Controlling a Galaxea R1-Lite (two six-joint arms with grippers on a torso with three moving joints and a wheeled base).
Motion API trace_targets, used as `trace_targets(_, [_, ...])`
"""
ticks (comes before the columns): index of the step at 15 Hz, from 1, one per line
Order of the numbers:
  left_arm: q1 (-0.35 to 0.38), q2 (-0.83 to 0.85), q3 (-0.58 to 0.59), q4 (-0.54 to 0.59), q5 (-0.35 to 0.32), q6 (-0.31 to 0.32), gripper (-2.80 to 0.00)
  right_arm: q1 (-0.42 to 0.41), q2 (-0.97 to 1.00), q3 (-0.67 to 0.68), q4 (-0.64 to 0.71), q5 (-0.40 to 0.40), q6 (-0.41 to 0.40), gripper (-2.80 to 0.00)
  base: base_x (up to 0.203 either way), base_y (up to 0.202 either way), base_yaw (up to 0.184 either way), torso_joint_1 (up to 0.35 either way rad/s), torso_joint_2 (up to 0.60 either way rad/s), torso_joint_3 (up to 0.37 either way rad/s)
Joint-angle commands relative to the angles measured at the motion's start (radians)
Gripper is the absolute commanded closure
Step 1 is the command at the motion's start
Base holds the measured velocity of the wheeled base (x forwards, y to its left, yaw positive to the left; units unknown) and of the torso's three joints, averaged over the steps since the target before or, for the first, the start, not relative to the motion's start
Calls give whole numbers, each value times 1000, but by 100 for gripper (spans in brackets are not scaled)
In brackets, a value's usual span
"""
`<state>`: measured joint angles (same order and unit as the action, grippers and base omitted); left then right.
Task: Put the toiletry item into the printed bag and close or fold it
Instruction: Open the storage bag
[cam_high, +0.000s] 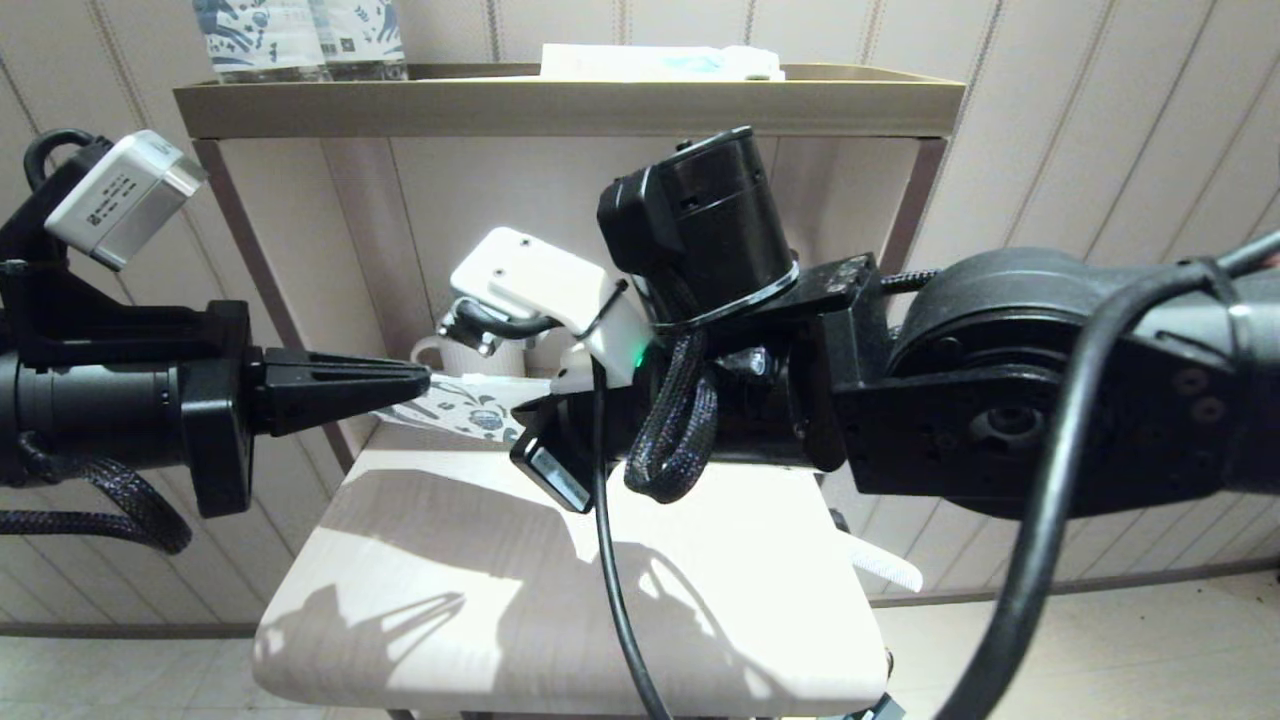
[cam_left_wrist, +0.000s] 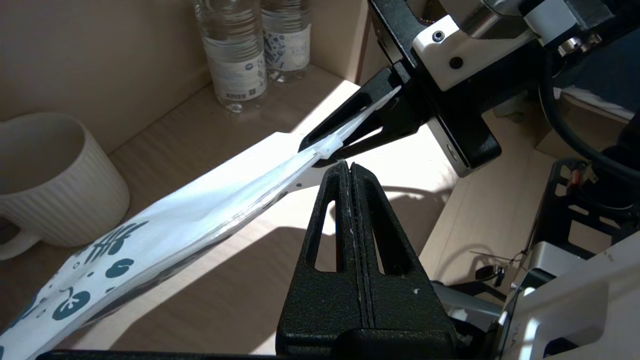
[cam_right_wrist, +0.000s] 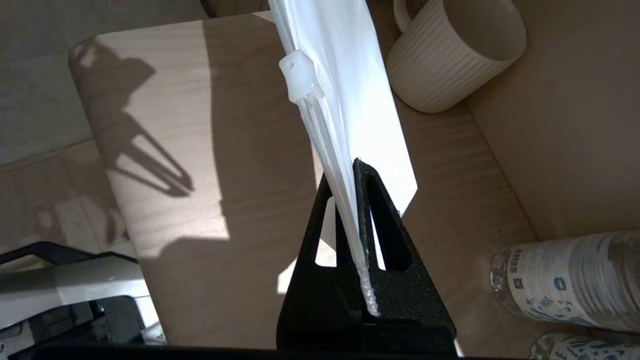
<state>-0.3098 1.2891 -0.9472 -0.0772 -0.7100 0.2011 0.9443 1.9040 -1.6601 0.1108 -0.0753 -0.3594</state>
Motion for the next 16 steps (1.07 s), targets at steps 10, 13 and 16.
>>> trace_targets(10, [-2,-8,5,1,-10,1,0,16,7,16,-8,-1,-4,0,0,0,0,0,0,0])
trace_targets(13, [-8,-13,18,-1,-28,3,0,16,16,11,-8,-1,-4,0,0,0,0,0,0,0])
trace_targets(16, [-8,-29,24,-1,-29,3,-280,16,26,10,-8,-1,-4,0,0,0,0,0,0,0])
